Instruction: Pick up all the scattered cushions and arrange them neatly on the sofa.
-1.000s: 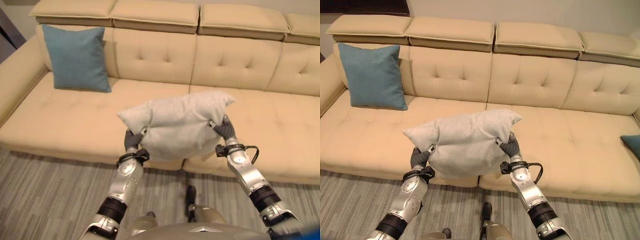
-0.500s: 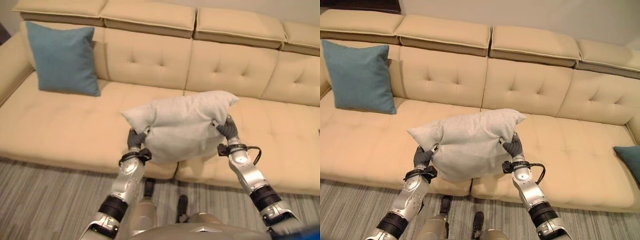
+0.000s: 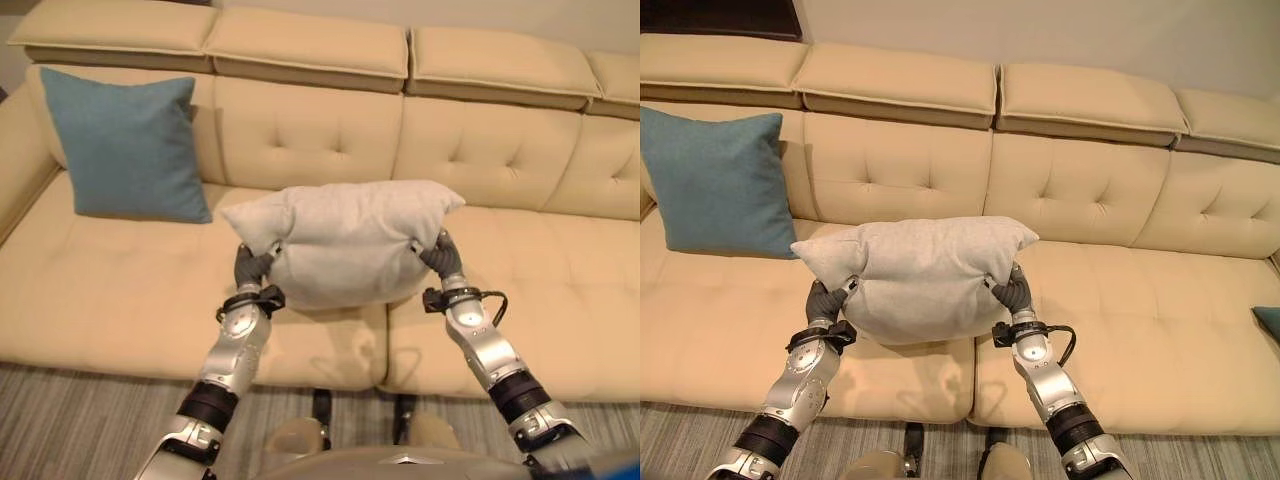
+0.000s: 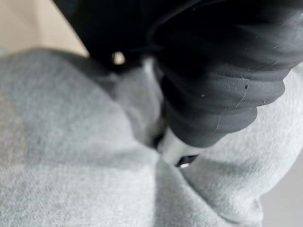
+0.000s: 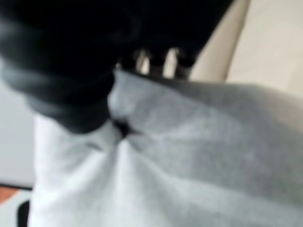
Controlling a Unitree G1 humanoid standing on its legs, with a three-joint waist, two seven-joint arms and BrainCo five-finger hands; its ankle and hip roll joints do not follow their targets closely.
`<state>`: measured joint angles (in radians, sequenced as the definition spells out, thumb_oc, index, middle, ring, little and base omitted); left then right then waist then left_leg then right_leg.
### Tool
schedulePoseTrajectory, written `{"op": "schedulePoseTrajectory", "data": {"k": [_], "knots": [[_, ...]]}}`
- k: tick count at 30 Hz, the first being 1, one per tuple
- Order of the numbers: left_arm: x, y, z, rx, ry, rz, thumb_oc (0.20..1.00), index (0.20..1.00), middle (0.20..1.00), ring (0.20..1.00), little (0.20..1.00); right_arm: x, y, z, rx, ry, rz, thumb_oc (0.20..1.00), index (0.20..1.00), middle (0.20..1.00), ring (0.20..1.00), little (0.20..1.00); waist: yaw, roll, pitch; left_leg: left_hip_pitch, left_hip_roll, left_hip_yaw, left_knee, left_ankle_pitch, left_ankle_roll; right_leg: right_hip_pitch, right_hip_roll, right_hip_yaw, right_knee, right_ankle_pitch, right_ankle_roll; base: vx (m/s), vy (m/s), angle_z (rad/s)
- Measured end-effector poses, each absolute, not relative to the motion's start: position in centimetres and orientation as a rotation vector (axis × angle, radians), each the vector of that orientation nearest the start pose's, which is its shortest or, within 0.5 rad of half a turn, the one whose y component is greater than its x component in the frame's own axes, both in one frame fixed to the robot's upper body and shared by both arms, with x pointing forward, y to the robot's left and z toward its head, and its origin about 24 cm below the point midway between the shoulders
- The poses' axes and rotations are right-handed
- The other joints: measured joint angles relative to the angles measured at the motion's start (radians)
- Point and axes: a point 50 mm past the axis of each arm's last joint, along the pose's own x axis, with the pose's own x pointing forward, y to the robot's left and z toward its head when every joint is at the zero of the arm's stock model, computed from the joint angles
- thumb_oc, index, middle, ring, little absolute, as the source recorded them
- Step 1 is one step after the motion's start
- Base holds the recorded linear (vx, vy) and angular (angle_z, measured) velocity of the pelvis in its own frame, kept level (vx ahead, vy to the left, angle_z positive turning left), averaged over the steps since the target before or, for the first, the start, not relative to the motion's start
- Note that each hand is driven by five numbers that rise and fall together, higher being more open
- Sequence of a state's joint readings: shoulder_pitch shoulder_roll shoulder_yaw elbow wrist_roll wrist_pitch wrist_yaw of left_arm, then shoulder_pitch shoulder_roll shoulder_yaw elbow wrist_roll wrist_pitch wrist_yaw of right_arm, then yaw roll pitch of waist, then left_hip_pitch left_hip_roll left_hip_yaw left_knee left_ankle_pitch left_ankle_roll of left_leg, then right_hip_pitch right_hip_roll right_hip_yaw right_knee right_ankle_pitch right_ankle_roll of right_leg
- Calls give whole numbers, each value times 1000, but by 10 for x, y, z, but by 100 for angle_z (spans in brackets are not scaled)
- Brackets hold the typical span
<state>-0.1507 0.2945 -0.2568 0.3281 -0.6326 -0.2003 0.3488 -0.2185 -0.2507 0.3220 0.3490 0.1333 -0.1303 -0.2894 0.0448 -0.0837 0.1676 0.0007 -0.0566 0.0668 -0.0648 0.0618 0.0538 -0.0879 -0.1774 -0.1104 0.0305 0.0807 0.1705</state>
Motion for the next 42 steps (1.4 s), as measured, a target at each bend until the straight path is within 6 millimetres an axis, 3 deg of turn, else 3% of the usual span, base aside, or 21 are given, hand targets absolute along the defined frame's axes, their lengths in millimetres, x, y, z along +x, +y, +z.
{"op": "schedulePoseTrajectory", "data": {"k": [1,3,5,11,15,19,26,35,36,40,42], "knots": [[270,180,9,-267,123,241,200,200,200,200,200,285,-142,21,-199,33,14,200,200,200,200,200,4,-8,2,17,0,-1,-9,-2,-13,57,8,-2,-77,14,-38,134,-59,14],[269,180,10,-267,121,240,200,200,200,200,200,285,-143,21,-203,36,11,200,200,200,200,200,0,-4,1,19,11,-7,-16,-3,-22,83,23,-7,-123,33,-47,154,-67,4],[271,177,12,-262,110,227,200,200,200,200,200,287,-149,24,-198,27,-13,200,200,200,200,200,-15,0,0,21,54,-21,-26,1,-49,83,64,-22,-123,30,-49,164,-84,4],[280,168,20,-275,97,205,200,200,200,200,200,294,-154,36,-208,-14,-37,200,200,200,200,200,-41,10,-4,20,80,-25,-27,0,-70,85,88,-41,-128,14,-72,49,-29,2],[301,163,47,-278,13,197,200,200,200,200,200,309,-149,58,-213,-93,-50,200,200,200,200,200,-54,27,-7,-15,85,-24,-27,12,-77,48,94,-40,-128,25,-87,-61,-6,-3],[324,159,82,-279,-95,210,200,200,200,200,200,329,-144,93,-217,-209,-81,200,200,200,200,200,-55,52,0,-82,86,-23,-26,35,-78,-20,96,-38,-123,49,-98,-104,9,-2],[365,160,151,-267,-280,237,200,200,200,200,200,367,-137,168,-269,-403,-119,200,200,200,200,200,-54,81,19,-226,89,-23,-26,74,-84,-164,99,-36,-122,87,-102,-103,3,0],[387,159,196,-247,-364,264,200,200,200,200,200,383,-132,212,-305,-498,-156,200,200,200,200,200,-55,80,52,-328,97,-21,-20,84,-93,-268,108,-29,-122,99,-115,-15,-9,-3],[392,158,210,-231,-387,260,200,200,200,200,200,385,-134,227,-342,-535,-161,200,200,200,200,200,-56,81,62,-355,97,-23,-23,88,-94,-296,109,-29,-122,103,-116,0,0,0],[394,157,212,-242,-380,259,200,200,200,200,200,389,-135,232,-399,-539,-166,200,200,200,200,200,-57,79,66,-374,97,-23,-23,88,-94,-317,109,-26,-122,103,-116,0,0,0],[397,155,222,-216,-397,251,200,200,200,200,200,391,-135,241,-405,-553,-179,200,200,200,200,200,-58,77,68,-403,97,-24,-23,88,-94,-345,109,-25,-122,103,-116,0,0,0]]}}
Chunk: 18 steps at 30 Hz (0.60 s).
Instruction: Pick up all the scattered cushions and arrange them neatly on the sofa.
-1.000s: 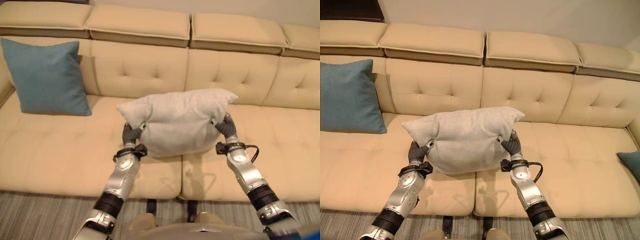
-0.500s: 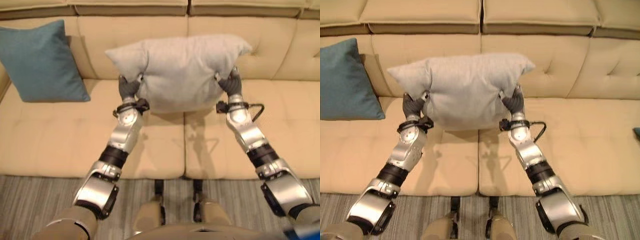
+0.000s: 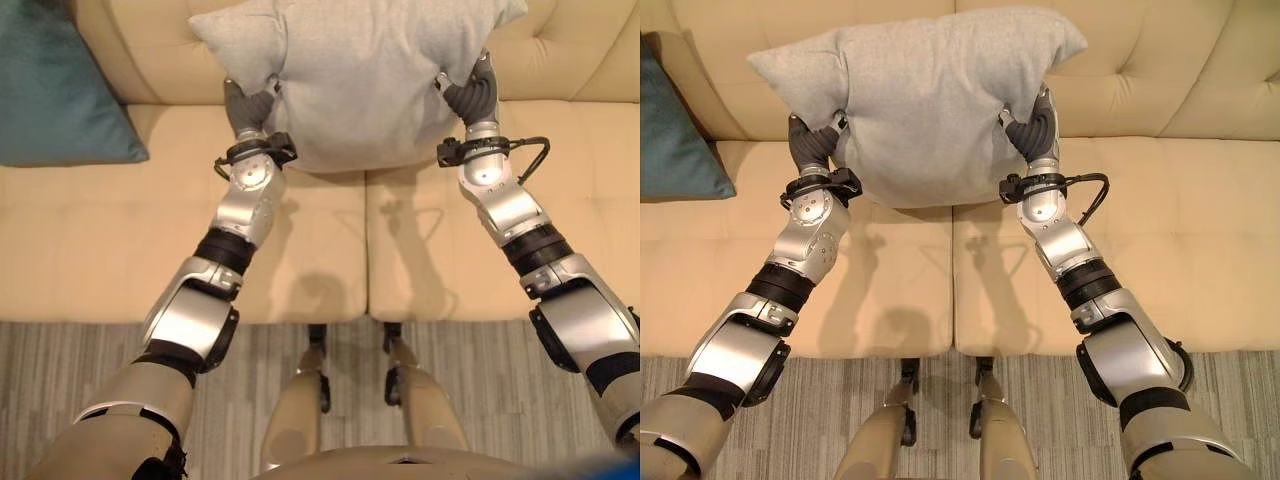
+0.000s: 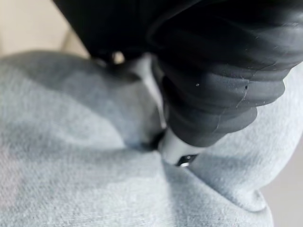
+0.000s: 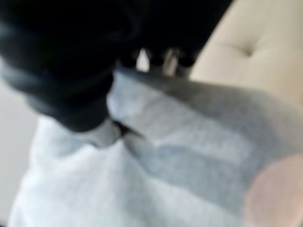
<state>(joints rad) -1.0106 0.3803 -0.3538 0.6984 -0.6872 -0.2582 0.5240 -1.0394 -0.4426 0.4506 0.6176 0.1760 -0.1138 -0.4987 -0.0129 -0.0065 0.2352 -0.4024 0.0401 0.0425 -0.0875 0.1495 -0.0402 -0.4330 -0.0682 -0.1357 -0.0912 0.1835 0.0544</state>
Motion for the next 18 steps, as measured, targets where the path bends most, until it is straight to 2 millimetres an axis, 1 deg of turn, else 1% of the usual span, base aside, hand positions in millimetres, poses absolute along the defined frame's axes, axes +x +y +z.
{"op": "schedulePoseTrajectory", "data": {"k": [2,5,6,7,9,10,11,12,13,14,15,16,17,18], "knots": [[399,154,231,-200,-416,251,200,200,200,200,200,393,-135,243,-414,-551,-191,200,200,200,200,200,-2,-3,5,-28,-1,0,2,0,0,-27,-1,2,0,0,0,0,0,0],[403,155,250,-169,-452,258,200,200,200,200,200,399,-136,251,-446,-546,-213,200,200,200,200,200,-3,-5,6,-72,-2,0,3,1,0,-72,-2,6,0,5,-4,0,0,0],[403,152,251,-172,-455,249,200,200,200,200,200,400,-136,251,-446,-545,-215,200,200,200,200,200,-6,-5,7,-77,-2,0,3,2,0,-77,-1,6,0,5,-4,0,0,0],[403,154,253,-164,-462,253,200,200,200,200,200,400,-136,252,-447,-546,-216,200,200,200,200,200,-7,-4,10,-78,-2,-1,3,2,0,-78,-1,7,0,5,-4,2,-5,-3],[403,152,265,-160,-491,246,200,200,200,200,200,400,-135,261,-445,-565,-224,200,200,200,200,200,-8,-3,28,-77,-2,-1,3,2,0,-79,-1,7,0,5,-4,-1,-1,-2],[404,154,266,-152,-490,251,834,834,834,834,834,401,-135,261,-447,-560,-228,507,507,507,507,507,-8,-2,29,-78,-2,-1,2,2,0,-80,-1,7,0,5,-4,0,0,0],[409,156,274,-97,-482,279,1000,1000,1000,1000,1000,409,-137,265,-505,-530,-255,762,762,762,762,762,-9,-1,30,-89,-3,-4,2,2,-1,-91,-3,7,0,5,-4,-33,-2,5],[411,148,298,-47,-517,267,1000,1000,1000,1000,1000,414,-137,280,-569,-534,-275,1000,1000,1000,1000,1000,-4,0,30,-118,-4,-9,0,12,-6,-120,-3,7,0,12,-4,-26,-14,11],[410,141,312,-22,-542,251,1000,1000,1000,1000,1000,414,-138,292,-575,-545,-294,1000,1000,1000,1000,1000,-3,3,32,-134,-4,-19,1,21,-8,-131,-4,-1,0,14,-5,-34,-10,19],[410,137,322,15,-554,250,1000,1000,1000,1000,1000,416,-141,302,-615,-539,-322,1000,1000,1000,1000,1000,3,17,40,-144,-3,-34,1,27,-12,-136,-3,-15,0,14,-6,-20,15,19],[409,138,328,23,-560,256,1000,1000,1000,1000,1000,416,-144,309,-636,-547,-338,1000,1000,1000,1000,1000,8,25,45,-148,-2,-38,1,27,-12,-138,-2,-17,1,14,-6,-1,16,14],[408,149,334,47,-576,270,1000,1000,1000,1000,1000,414,-154,324,-665,-561,-376,1000,1000,1000,1000,1000,13,47,57,-149,-4,-43,2,28,-12,-139,-4,-19,6,14,-6,17,6,6],[406,164,341,106,-601,288,1000,1000,1000,1000,1000,413,-171,335,-710,-553,-423,1000,1000,1000,1000,1000,21,62,65,-149,-4,-47,2,28,-12,-139,-5,-22,9,15,-7,28,-7,5],[405,170,342,108,-605,302,1000,1000,1000,1000,1000,412,-181,338,-729,-545,-446,1000,1000,1000,1000,1000,27,62,65,-148,-4,-48,3,30,-15,-136,-5,-23,9,15,-7,25,-17,7]]}}
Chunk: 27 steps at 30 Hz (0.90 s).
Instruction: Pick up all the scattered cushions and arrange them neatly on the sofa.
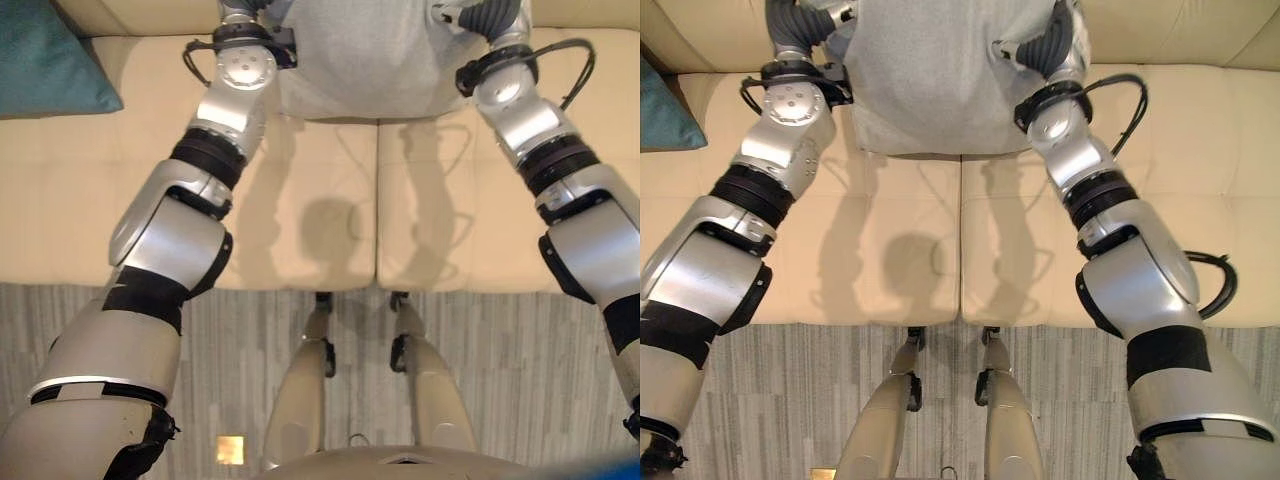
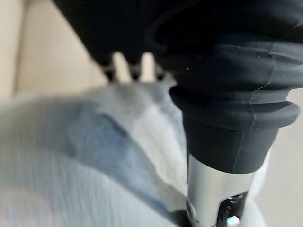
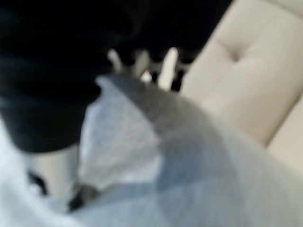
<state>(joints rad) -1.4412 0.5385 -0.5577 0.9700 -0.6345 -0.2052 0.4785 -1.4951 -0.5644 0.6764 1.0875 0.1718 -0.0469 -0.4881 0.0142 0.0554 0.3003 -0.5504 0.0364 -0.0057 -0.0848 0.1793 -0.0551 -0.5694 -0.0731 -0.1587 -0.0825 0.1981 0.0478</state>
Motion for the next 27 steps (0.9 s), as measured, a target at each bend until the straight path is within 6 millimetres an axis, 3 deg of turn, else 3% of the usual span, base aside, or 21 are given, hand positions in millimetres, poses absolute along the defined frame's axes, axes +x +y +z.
{"op": "schedulePoseTrajectory", "data": {"k": [2,9,11,13,15,16,18,19,20,23,25,26,27], "knots": [[404,182,344,125,-599,328,1000,1000,1000,1000,1000,410,-195,340,-733,-528,-481,1000,1000,1000,1000,1000,2,0,0,7,1,-8,0,11,-15,12,-1,-10,0,0,0,20,-13,11],[396,225,353,111,-608,425,1000,1000,1000,1000,1000,398,-228,362,-709,-535,-574,1000,1000,1000,1000,1000,4,0,0,27,2,-33,16,11,-16,55,1,-24,0,0,0,4,3,10],[392,240,349,105,-605,452,1000,1000,1000,1000,1000,393,-237,368,-698,-550,-595,1000,1000,1000,1000,1000,2,-1,-1,31,1,-33,16,11,-16,59,1,-24,1,0,0,-2,4,3],[383,254,328,81,-612,437,1000,1000,1000,1000,1000,388,-243,362,-669,-575,-572,1000,1000,1000,1000,1000,1,-2,-1,48,0,-33,13,11,-16,72,3,-23,4,0,0,19,-1,0],[372,251,297,73,-628,354,1000,1000,1000,1000,1000,382,-247,337,-688,-592,-506,1000,1000,1000,1000,1000,3,-2,0,84,-1,-33,5,11,-15,105,0,-23,3,-3,4,53,-4,2],[365,255,259,92,-553,317,1000,1000,1000,1000,1000,381,-254,305,-705,-530,-453,1000,1000,1000,1000,1000,-1,-7,-1,127,0,-33,-6,9,-14,144,1,-21,2,-16,17,72,-1,2],[357,260,226,95,-485,304,1000,1000,1000,1000,1000,378,-261,276,-693,-469,-426,1000,1000,1000,1000,1000,0,-14,-5,152,1,-33,-6,0,-17,168,2,-19,4,-26,22,88,-6,-2],[334,267,204,60,-476,288,1000,1000,1000,1000,1000,364,-265,247,-657,-460,-381,1000,1000,1000,1000,1000,-1,-25,-5,174,2,-30,-6,-8,-18,189,3,-17,2,-32,25,95,-9,0],[304,280,160,20,-387,306,1000,1000,1000,1000,1000,342,-284,193,-689,-339,-353,1000,1000,1000,1000,1000,0,-32,-5,226,2,-34,-6,-18,-16,244,0,-19,0,-42,19,109,-5,1],[278,296,103,-16,-206,388,1000,1000,1000,1000,1000,323,-307,134,-664,-131,-383,1000,1000,1000,1000,1000,5,-41,-32,272,2,-33,-7,-44,-22,293,0,-20,-7,-57,18,56,-19,0],[260,296,71,-40,-104,403,1000,1000,1000,1000,1000,306,-310,100,-692,-28,-342,1000,1000,1000,1000,1000,5,-48,-36,294,4,-32,-6,-48,-22,315,2,-20,-7,-58,19,89,-26,0],[238,292,39,-63,-8,429,1000,1000,1000,1000,1000,286,-309,66,-636,58,-339,1000,1000,1000,1000,1000,3,-58,-49,328,6,-33,-7,-57,-22,348,3,-21,-8,-68,20,45,-7,-3],[229,289,23,-68,53,430,1000,1000,1000,1000,1000,277,-307,48,-629,119,-320,1000,1000,1000,1000,1000,3,-64,-54,353,6,-32,-7,-55,-18,372,3,-21,-8,-72,18,0,0,0]]}}
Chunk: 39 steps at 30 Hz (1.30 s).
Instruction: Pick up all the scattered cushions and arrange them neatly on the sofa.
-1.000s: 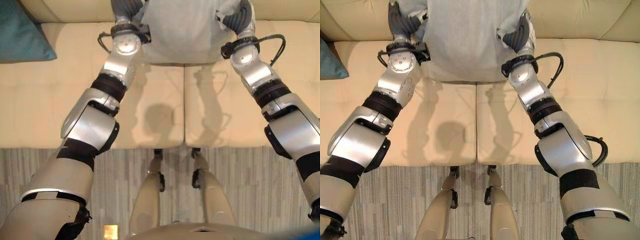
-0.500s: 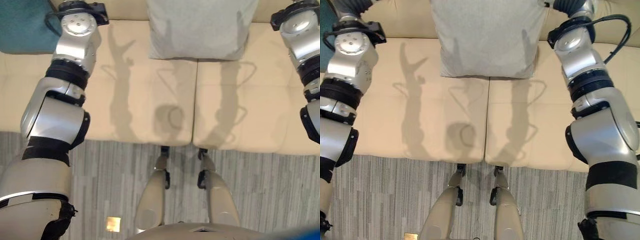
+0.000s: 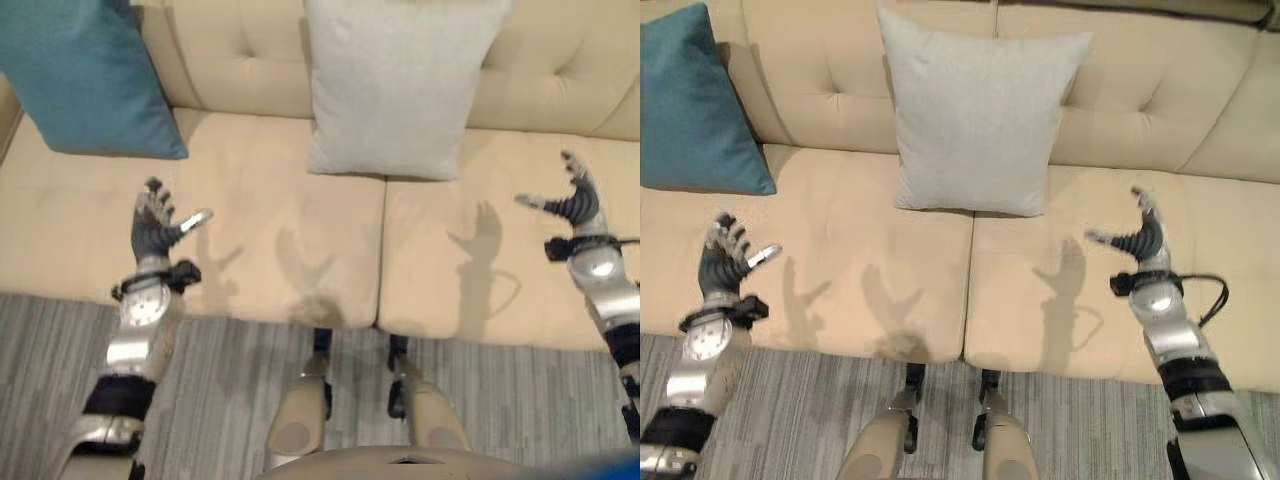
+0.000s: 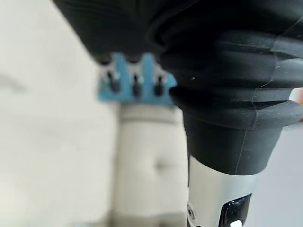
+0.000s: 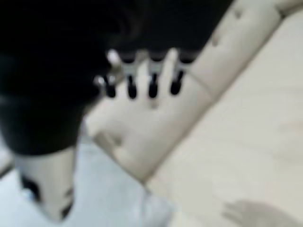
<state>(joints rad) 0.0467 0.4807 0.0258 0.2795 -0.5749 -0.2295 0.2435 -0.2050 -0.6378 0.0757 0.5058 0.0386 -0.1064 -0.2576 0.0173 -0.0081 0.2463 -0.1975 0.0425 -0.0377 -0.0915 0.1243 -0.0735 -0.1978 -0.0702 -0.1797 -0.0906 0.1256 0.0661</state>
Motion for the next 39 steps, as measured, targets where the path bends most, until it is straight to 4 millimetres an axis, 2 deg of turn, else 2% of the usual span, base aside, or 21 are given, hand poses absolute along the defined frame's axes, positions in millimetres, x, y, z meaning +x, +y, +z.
{"op": "schedulePoseTrajectory", "data": {"k": [1,2,5,6,10,13,16,17,20,21,23,24,26,28,29,30,32,34,36,38,39], "knots": [[213,289,-2,-42,167,428,1000,1000,1000,1000,1000,262,-307,21,-655,228,-276,1000,1000,1000,1000,1000,-1,-2,-13,17,0,-1,0,-5,-1,19,0,-1,0,-6,0,25,-8,-5],[179,295,-46,17,399,445,1000,1000,1000,1000,1000,233,-311,-20,-686,428,-216,1000,1000,1000,1000,1000,-3,-2,-48,48,2,2,0,-22,2,47,1,-1,-1,-16,-2,0,0,0],[150,298,-76,45,560,467,1000,1000,1000,1000,1000,210,-316,-46,-708,561,-196,1000,1000,1000,1000,1000,-7,1,-78,70,3,4,0,-23,1,68,2,3,-5,-17,0,-3,-6,-1],[125,293,-106,51,741,493,1000,1000,1000,1000,1000,193,-311,-71,-718,687,-152,1000,1000,1000,1000,1000,-11,6,-112,99,5,7,0,-30,1,98,3,4,-6,-26,2,0,0,0],[70,259,-152,78,1095,397,1000,1000,1000,1000,1000,152,-292,-114,-711,905,-44,1000,1000,1000,1000,1000,-12,18,-171,140,15,4,-5,-46,5,141,13,4,-5,-34,-6,-15,-54,-1],[47,248,-164,128,1246,329,1000,1000,1000,1000,1000,117,-288,-134,-683,1061,-35,1000,1000,1000,1000,1000,-10,30,-206,149,44,-5,-6,-50,5,175,42,-13,0,-43,-20,-121,-87,24],[40,247,-166,126,1286,317,1000,1000,1000,1000,1000,100,-284,-141,-668,1132,-14,1000,1000,1000,1000,1000,-13,9,-207,165,38,-37,47,-64,-37,179,42,-19,8,-69,-57,-181,27,-5],[38,247,-166,135,1303,310,1000,1000,1000,1000,1000,103,-287,-140,-674,1131,-20,1000,1000,1000,1000,1000,-7,-19,-197,134,-9,-105,206,-127,-38,177,8,14,11,-51,-82,-119,59,-76],[45,245,-166,128,1289,294,1000,1000,1000,1000,1000,109,-294,-135,-693,1117,-32,1000,1000,1000,1000,1000,-34,-13,-200,166,-32,-146,284,-182,-43,184,-11,34,3,-31,-58,-215,149,-58],[51,243,-166,118,1272,296,1000,1000,1000,1000,1000,108,-294,-136,-688,1134,-39,1000,1000,1000,1000,1000,-35,-11,-201,167,-51,-208,315,-221,-34,168,-10,64,7,-14,-39,-66,37,-71],[51,238,-167,97,1275,295,1000,1000,1000,1000,1000,120,-293,-133,-688,1105,-35,1000,1000,1000,1000,1000,-20,-2,-200,177,-59,-238,307,-264,-18,133,-1,122,15,7,-39,-272,163,-107],[67,234,-166,95,1239,281,1000,1000,1000,1000,1000,122,-294,-132,-681,1105,-49,1000,1000,1000,1000,1000,-51,4,-188,191,-66,-246,268,-299,4,100,-10,128,23,28,-19,-368,221,-64],[78,233,-164,105,1208,262,1000,1000,1000,1000,1000,121,-291,-135,-659,1134,-54,1000,1000,1000,1000,1000,-50,-18,-175,196,-92,-214,227,-257,43,73,-44,144,38,32,-4,-280,160,-50],[93,232,-161,114,1173,246,1000,1000,1000,1000,1000,123,-290,-135,-654,1130,-57,1000,1000,1000,1000,1000,-51,-58,-155,170,-156,-172,240,-241,77,12,-89,205,38,38,12,-314,152,-92],[90,231,-162,119,1185,239,1000,1000,1000,1000,1000,128,-289,-133,-654,1117,-56,1000,1000,1000,1000,1000,-46,-52,-150,159,-155,-144,230,-242,113,-3,-98,205,44,20,55,-332,116,-90],[90,234,-161,129,1183,242,1000,1000,1000,1000,1000,122,-284,-138,-636,1139,-50,1000,1000,1000,1000,1000,-54,-51,-152,144,-153,-104,225,-221,143,-22,-106,139,49,-21,91,-338,92,-75],[90,239,-160,147,1184,245,1000,1000,1000,1000,1000,118,-275,-143,-619,1164,-34,1000,1000,1000,1000,1000,-33,-41,-133,143,-130,-41,205,-191,148,-61,-111,89,115,-65,92,-257,79,-80],[89,238,-161,145,1187,240,1000,1000,1000,1000,1000,111,-273,-146,-618,1196,-23,1000,1000,1000,1000,1000,-15,3,-120,150,-80,-18,189,-166,154,-89,-100,-6,346,-113,81,-165,53,-56],[88,240,-161,155,1189,240,1000,1000,1000,1000,1000,107,-273,-147,-612,1209,-26,1000,1000,1000,1000,1000,-8,19,-127,154,-55,-11,157,-139,146,-71,-89,3,512,-201,91,-200,-12,-35],[81,243,-161,178,1210,230,1000,1000,1000,1000,1000,106,-269,-149,-600,1207,-23,1000,1000,1000,1000,1000,17,8,-134,162,-31,35,109,-106,126,28,-90,-31,496,-250,78,-178,-57,-74],[76,244,-162,181,1225,230,1000,1000,1000,1000,1000,111,-267,-148,-597,1193,-21,1000,1000,1000,1000,1000,58,0,-142,169,-17,76,89,-102,113,96,-109,-104,419,-295,79,-94,-78,-105]]}}
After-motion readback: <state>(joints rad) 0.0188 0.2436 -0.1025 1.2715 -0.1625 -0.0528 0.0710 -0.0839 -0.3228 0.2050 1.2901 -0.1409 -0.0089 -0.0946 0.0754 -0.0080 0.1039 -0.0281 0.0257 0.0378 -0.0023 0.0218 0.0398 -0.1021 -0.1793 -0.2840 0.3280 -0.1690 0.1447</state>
